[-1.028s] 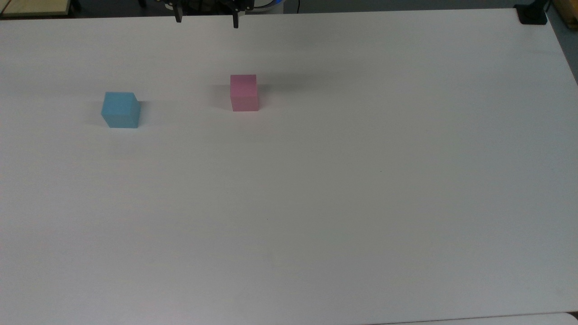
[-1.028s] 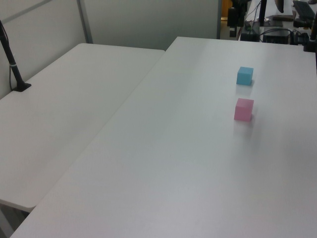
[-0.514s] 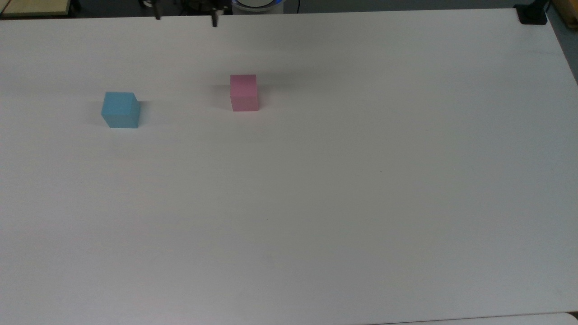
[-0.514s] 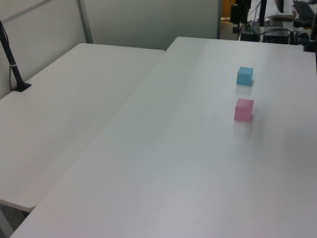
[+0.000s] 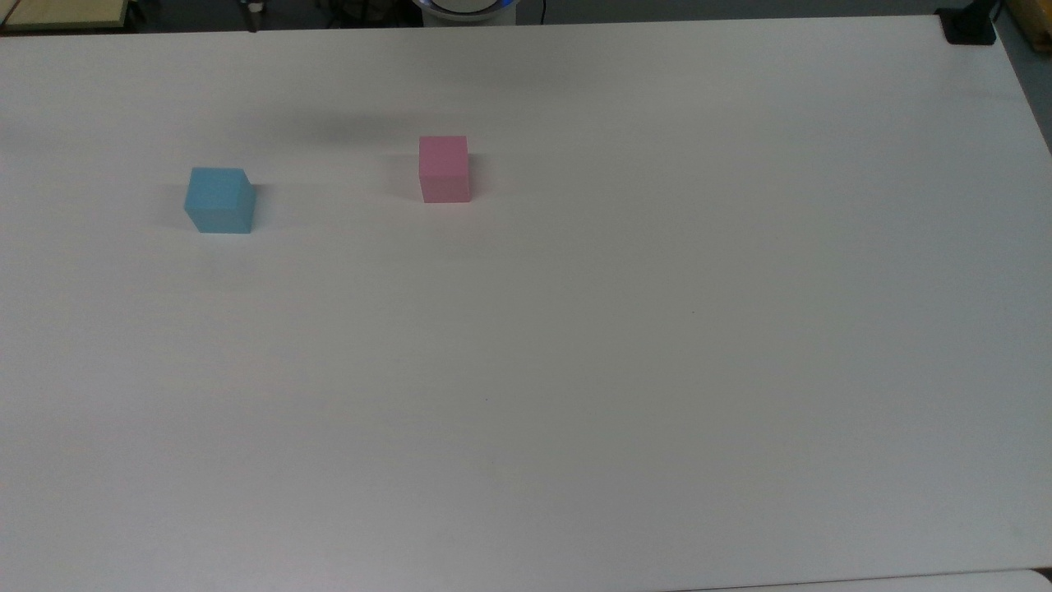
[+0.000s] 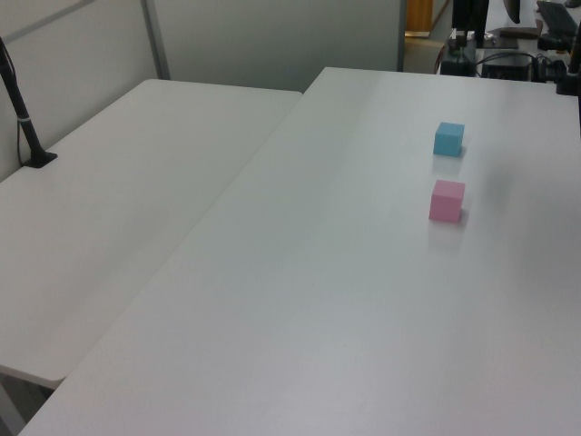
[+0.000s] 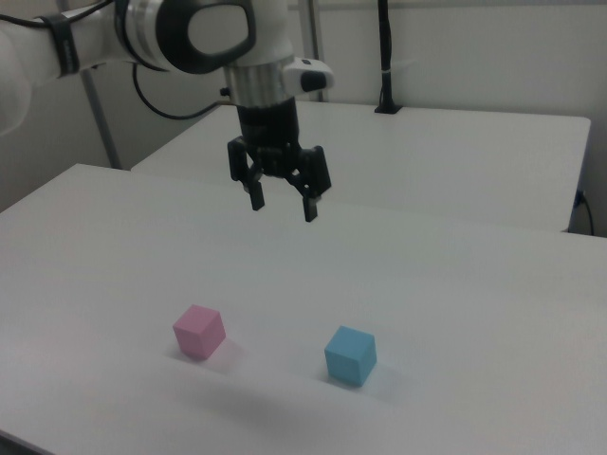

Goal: Put blue cube on pink cube
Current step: 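Move the open gripper over the light-blue cube and lower it, then close the gripper around the light-blue cube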

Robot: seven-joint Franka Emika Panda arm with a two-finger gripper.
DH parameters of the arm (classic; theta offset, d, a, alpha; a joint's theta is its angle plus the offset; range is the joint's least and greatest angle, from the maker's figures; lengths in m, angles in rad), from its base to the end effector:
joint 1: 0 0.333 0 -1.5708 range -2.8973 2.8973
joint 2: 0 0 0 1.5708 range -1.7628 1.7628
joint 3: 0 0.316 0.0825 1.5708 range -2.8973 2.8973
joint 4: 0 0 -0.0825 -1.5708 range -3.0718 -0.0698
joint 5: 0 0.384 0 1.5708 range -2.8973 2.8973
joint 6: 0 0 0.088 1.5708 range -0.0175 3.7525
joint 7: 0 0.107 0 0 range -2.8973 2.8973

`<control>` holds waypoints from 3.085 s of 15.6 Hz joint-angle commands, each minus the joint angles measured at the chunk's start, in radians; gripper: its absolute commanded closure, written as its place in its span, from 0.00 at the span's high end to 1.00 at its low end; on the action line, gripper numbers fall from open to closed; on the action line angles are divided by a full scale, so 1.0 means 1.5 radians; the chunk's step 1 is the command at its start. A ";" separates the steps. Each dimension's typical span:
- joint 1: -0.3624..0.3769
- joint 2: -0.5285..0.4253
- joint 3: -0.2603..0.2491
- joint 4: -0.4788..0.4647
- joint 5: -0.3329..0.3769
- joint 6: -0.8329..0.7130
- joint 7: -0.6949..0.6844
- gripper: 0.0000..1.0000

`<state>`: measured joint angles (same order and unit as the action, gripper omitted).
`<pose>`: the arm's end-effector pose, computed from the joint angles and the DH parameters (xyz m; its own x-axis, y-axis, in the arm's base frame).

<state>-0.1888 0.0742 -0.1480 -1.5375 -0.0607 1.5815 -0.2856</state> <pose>0.5438 -0.1939 0.5999 0.9975 -0.0508 -0.0484 -0.0478 -0.9970 0.0603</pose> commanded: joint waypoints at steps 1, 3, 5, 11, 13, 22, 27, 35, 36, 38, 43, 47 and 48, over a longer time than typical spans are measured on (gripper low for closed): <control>-0.033 0.015 0.002 -0.009 0.006 0.027 -0.045 1.00; -0.053 0.035 0.003 -0.017 0.009 0.051 -0.066 1.00; -0.075 0.044 0.003 -0.073 0.009 0.127 -0.097 1.00; -0.083 0.077 0.002 -0.246 0.000 0.366 -0.097 1.00; -0.085 0.107 0.002 -0.248 0.000 0.385 -0.097 1.00; -0.083 0.158 0.007 -0.248 0.002 0.426 -0.097 1.00; -0.087 0.156 0.010 -0.240 0.005 0.419 -0.102 1.00; -0.095 0.171 0.025 -0.237 0.008 0.424 -0.115 0.98; -0.095 0.173 0.028 -0.237 0.008 0.430 -0.114 0.96; -0.095 0.175 0.036 -0.237 0.008 0.444 -0.113 0.87; -0.096 0.177 0.038 -0.236 0.008 0.447 -0.120 0.22; -0.098 0.158 0.037 -0.218 0.008 0.419 -0.118 0.18; -0.098 0.149 0.037 -0.198 0.008 0.388 -0.117 0.18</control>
<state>-0.3285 0.3426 -0.0952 -1.8757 -0.0602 2.2302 -0.4414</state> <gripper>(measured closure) 0.366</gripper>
